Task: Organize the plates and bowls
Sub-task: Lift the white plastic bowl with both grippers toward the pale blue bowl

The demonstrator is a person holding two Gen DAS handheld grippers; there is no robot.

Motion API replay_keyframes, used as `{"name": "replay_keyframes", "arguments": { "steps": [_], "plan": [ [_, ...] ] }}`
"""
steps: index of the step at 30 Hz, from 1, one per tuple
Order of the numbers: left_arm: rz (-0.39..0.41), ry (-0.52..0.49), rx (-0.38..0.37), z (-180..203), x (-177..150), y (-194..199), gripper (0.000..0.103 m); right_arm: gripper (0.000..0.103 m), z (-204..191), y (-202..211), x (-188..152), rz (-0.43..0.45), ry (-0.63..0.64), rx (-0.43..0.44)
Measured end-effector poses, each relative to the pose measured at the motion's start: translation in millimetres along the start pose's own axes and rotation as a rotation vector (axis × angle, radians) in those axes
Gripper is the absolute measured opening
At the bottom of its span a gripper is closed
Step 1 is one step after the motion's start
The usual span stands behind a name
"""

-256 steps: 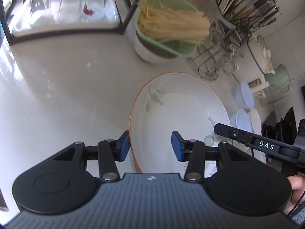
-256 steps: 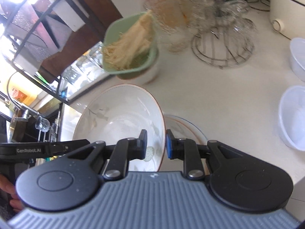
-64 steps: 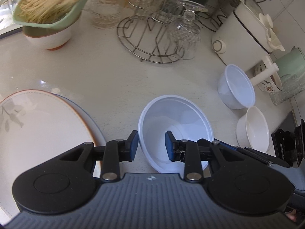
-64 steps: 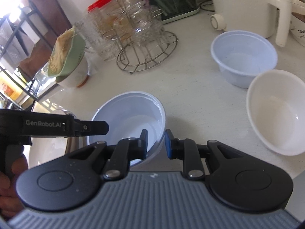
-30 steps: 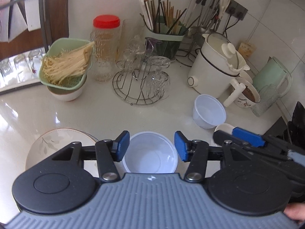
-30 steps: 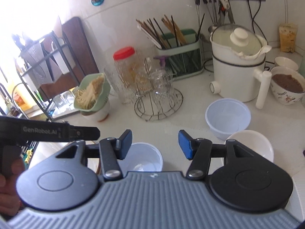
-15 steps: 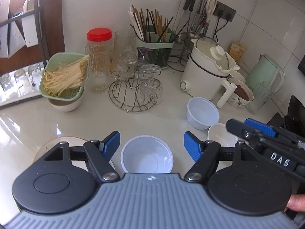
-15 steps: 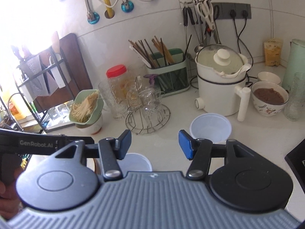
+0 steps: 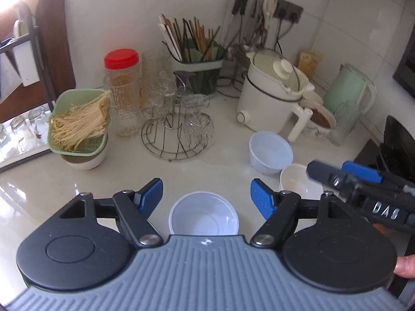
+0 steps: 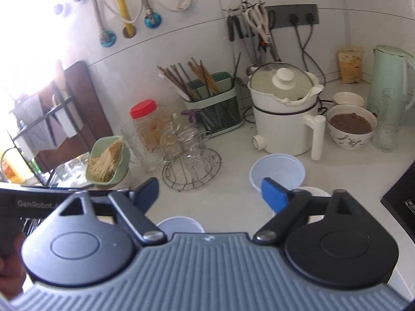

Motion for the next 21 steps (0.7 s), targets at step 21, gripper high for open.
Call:
{"name": "replay_keyframes", "arguments": {
  "steps": [21],
  "plan": [
    [-0.026,-0.060,-0.107,-11.5,-16.9,-36.1,0.090,0.103,12.6,-3.5,-34.1,-0.066,-0.120,-0.199]
  ]
}}
Point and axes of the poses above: each gripper's, at about its wrist camera, not at the fingertips, and y roughly against the way its jaws point, z to its right, x to its top, the point moved 3 cm from there along -y, roughly the way its jaws point, and after that the axes turned 8 degrees about -z, right-handed, at the moved point
